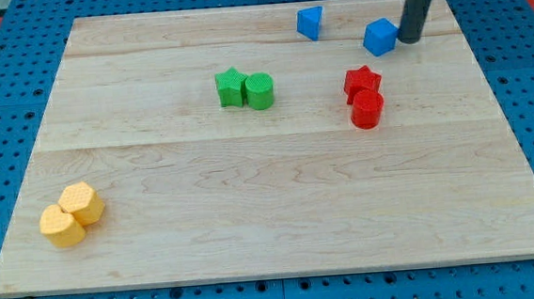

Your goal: Slide the blue triangle to top center

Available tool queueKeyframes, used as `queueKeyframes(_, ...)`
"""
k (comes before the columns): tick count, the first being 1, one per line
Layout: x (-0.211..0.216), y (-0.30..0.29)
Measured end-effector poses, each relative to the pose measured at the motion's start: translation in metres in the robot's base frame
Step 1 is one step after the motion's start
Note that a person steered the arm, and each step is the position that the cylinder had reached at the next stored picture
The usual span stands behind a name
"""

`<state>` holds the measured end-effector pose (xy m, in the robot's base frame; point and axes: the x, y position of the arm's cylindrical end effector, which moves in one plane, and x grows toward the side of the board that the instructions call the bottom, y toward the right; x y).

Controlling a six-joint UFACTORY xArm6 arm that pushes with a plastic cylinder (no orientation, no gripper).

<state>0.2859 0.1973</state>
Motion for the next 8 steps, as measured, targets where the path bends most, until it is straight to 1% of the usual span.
queueKeyframes(1,-0.012,-0.063)
queueKeyframes(2,-0.012,-0.075)
queueKeyframes(3,-0.014,-0.073)
queueKeyframes(4,-0.056,-0.081)
queueKeyframes(5,-0.072,-0.135)
queueKeyframes(6,-0.072,-0.145)
queueKeyframes(8,-0.074,-0.135)
